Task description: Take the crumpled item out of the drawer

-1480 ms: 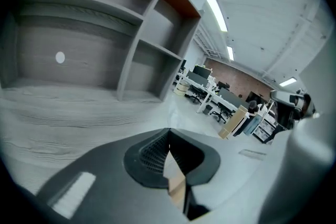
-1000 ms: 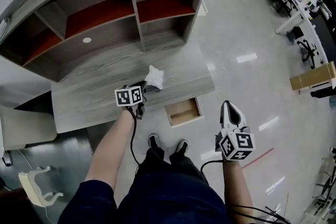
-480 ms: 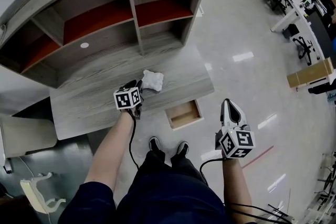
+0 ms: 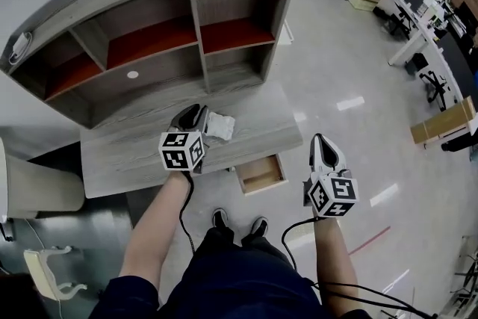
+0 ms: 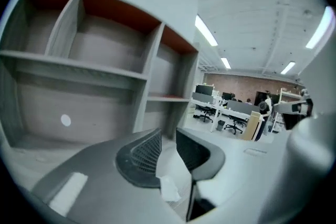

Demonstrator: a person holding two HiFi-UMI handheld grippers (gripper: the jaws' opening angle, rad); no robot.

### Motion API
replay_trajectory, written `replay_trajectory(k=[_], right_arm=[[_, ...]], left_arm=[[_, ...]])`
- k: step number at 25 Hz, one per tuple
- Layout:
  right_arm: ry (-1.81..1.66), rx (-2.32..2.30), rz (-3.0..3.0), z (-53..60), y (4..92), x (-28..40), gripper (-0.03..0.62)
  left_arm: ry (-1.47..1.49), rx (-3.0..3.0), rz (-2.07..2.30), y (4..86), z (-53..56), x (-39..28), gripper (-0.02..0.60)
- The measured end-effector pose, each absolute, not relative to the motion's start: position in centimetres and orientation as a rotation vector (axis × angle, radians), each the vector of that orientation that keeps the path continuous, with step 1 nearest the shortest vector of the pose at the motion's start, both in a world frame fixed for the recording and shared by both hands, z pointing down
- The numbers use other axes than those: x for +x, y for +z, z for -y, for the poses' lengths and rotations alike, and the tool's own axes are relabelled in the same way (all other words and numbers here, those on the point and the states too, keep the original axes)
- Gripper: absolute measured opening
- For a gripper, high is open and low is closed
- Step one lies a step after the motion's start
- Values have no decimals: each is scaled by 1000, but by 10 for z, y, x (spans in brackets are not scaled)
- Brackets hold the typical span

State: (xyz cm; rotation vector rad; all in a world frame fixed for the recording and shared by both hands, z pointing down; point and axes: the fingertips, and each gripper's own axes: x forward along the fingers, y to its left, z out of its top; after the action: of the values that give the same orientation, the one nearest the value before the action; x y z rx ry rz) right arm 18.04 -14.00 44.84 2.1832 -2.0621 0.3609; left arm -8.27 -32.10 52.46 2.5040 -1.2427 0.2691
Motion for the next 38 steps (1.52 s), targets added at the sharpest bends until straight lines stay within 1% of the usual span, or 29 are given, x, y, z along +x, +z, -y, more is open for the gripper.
replay_trajectory(k=[7, 12, 17, 19, 21, 23, 28, 38], right_arm=[[244, 2191, 2154, 149, 407, 178, 6], [141, 2173, 2194, 152, 382, 168, 6], [-63, 2134, 2190, 146, 351, 159, 6], [-124, 2137, 2192, 143, 337, 158, 6], [-151, 2148, 2207, 141, 326, 158, 6], [-152, 2161, 2232, 141, 319, 159, 6], [-139, 2170, 2270, 138, 309, 160, 6], [-154, 2103, 2310, 140, 308, 150, 6]], left_arm=[[99, 2732, 1292, 418, 269, -61, 86], [1, 2801, 1346, 369, 249, -54, 84], [-59, 2859, 1424, 332, 233, -50, 79], [-53, 2885, 1470, 322, 229, -49, 70], [-33, 2883, 1515, 316, 227, -52, 29], [-26, 2859, 1535, 314, 228, -56, 6], [-46, 2813, 1567, 309, 225, -69, 3], [-45, 2803, 1566, 309, 220, -72, 5]])
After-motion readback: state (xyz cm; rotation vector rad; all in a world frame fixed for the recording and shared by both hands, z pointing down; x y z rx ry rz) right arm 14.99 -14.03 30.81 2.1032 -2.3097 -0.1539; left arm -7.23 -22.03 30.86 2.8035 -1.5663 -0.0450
